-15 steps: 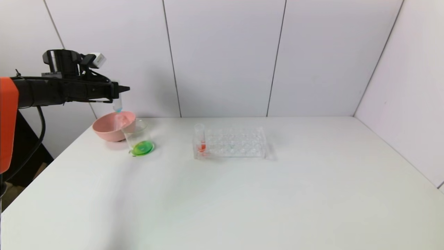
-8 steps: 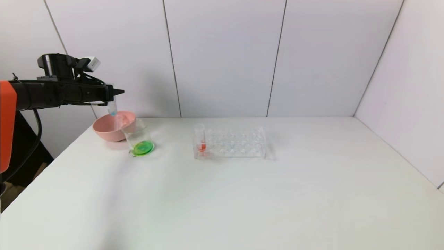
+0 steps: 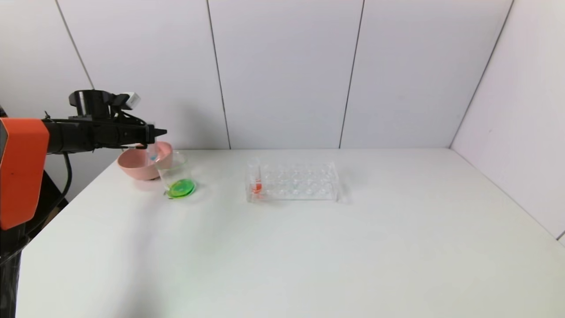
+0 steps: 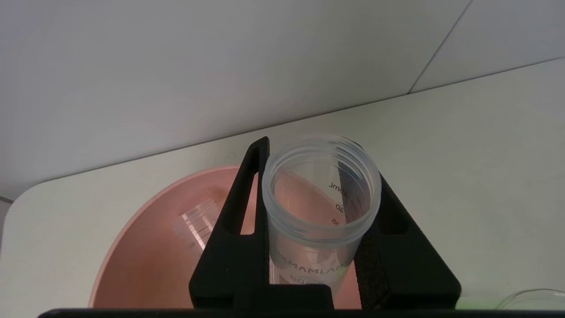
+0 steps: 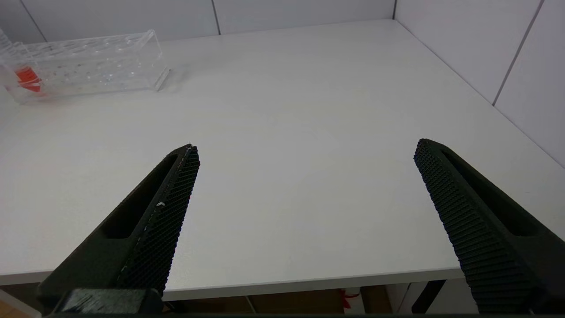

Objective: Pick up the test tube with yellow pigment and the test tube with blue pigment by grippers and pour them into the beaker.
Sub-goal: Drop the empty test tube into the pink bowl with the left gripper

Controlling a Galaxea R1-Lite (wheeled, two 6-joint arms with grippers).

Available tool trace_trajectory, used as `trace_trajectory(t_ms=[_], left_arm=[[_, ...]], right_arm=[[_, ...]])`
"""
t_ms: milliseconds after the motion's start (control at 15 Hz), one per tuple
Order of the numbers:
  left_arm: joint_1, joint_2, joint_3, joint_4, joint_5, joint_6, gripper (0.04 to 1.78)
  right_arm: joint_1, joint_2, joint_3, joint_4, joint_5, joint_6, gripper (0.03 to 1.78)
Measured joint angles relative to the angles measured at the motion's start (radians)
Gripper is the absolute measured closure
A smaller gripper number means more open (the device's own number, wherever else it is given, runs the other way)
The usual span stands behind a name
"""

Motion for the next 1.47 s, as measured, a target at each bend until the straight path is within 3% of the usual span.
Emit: trace_trajectory(t_ms=[267, 467, 600, 800, 1000, 1133, 1467], left_arm=[[-0.001, 0.027, 0.000, -0.005, -0.001, 0.001, 1.29], [-0.001, 0.032, 0.000, -0.005, -0.001, 0.001, 1.16], [-0.001, 0.032, 0.000, -0.003, -0.014, 0.001, 0.93], [-0.002, 0.030, 0.000, -0.003, -0.022, 0.002, 0.45], [-0.002, 0.014, 0.004, -0.012, -0.032, 0.002, 0.13], [-0.004, -0.007, 0.007, -0.023, -0.050, 0.009, 0.04], [-0.013, -0.153, 0.007, -0.046, -0.054, 0.012, 0.04]], right_arm=[[0.000, 0.000, 0.000, 0.000, 0.000, 0.000, 0.04], [0.000, 0.000, 0.000, 0.000, 0.000, 0.000, 0.04], [0.000, 0.000, 0.000, 0.000, 0.000, 0.000, 0.04], [0.000, 0.000, 0.000, 0.000, 0.000, 0.000, 0.04], [0.000, 0.000, 0.000, 0.000, 0.000, 0.000, 0.04], [0.000, 0.000, 0.000, 0.000, 0.000, 0.000, 0.04], [0.000, 0.000, 0.000, 0.000, 0.000, 0.000, 0.04]])
